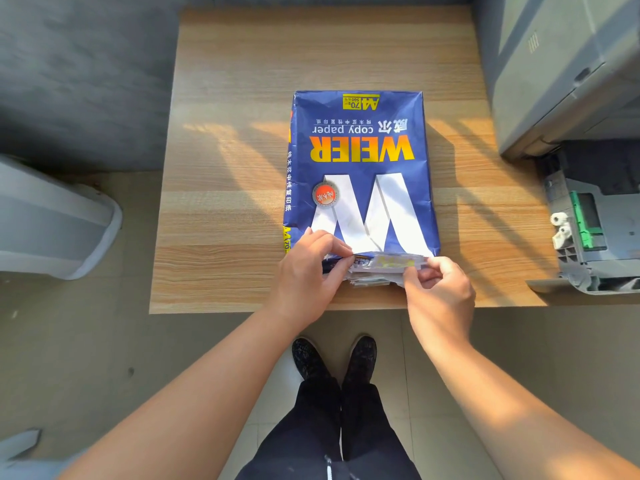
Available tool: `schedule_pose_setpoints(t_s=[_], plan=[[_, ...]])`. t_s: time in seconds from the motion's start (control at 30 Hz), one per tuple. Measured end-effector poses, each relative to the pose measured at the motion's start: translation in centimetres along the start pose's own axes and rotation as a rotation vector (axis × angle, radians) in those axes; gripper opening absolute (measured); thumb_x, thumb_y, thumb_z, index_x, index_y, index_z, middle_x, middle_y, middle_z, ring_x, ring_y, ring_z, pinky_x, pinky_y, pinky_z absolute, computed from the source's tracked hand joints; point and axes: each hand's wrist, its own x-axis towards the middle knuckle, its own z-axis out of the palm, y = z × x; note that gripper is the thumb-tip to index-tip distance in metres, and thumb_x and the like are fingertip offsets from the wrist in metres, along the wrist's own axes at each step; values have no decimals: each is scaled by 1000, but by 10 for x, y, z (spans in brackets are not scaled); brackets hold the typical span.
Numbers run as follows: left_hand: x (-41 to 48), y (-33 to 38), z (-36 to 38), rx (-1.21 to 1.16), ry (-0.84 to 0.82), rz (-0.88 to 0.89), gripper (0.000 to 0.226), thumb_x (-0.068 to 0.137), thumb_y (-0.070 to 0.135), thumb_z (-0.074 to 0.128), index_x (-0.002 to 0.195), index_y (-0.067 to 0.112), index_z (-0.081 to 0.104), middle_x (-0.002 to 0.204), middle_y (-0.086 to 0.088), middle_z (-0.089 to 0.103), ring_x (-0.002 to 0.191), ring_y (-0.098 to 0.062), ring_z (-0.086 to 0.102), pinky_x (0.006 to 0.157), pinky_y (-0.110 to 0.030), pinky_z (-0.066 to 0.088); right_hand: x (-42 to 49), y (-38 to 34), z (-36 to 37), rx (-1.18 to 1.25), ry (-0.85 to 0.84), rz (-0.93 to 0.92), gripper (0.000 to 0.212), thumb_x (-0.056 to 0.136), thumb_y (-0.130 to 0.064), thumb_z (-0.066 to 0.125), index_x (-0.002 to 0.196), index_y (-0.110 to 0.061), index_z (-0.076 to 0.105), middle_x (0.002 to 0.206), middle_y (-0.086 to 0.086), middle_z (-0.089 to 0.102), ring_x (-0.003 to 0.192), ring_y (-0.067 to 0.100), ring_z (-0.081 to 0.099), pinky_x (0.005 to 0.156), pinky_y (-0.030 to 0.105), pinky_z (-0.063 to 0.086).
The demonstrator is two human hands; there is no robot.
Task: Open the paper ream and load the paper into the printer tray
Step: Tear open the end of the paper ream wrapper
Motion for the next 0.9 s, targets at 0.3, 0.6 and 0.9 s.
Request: schedule_pose_setpoints(t_s=[0.3, 0.6, 0.9], plan=[[0, -1, 0, 31, -15, -27, 8, 91, 14, 72, 88, 12, 65, 93, 4, 70, 94, -16, 67, 99, -55, 51, 1, -9, 6, 145, 50, 157, 5, 86, -30, 69, 84, -26, 70, 92, 3, 74, 90, 26, 69, 85, 43, 57], [-1, -5, 2, 13, -19, -23, 8, 91, 16, 71, 87, 14, 64, 93, 5, 69, 95, -16, 66, 96, -55, 54, 3, -11, 10, 175, -1, 282, 18, 82, -20, 70, 100, -19, 68, 106, 4, 70, 97, 24, 67, 86, 36, 53], [-1, -4, -2, 32, -8, 34, 6, 91, 14, 72, 90, 11, 67, 93, 2, 68, 92, -18, 67, 94, -55, 55, 6, -28, 10, 383, -107, 469, 8, 95, -12, 61, 88, -13, 65, 66, 4, 67, 51, 14, 55, 49, 23, 38]])
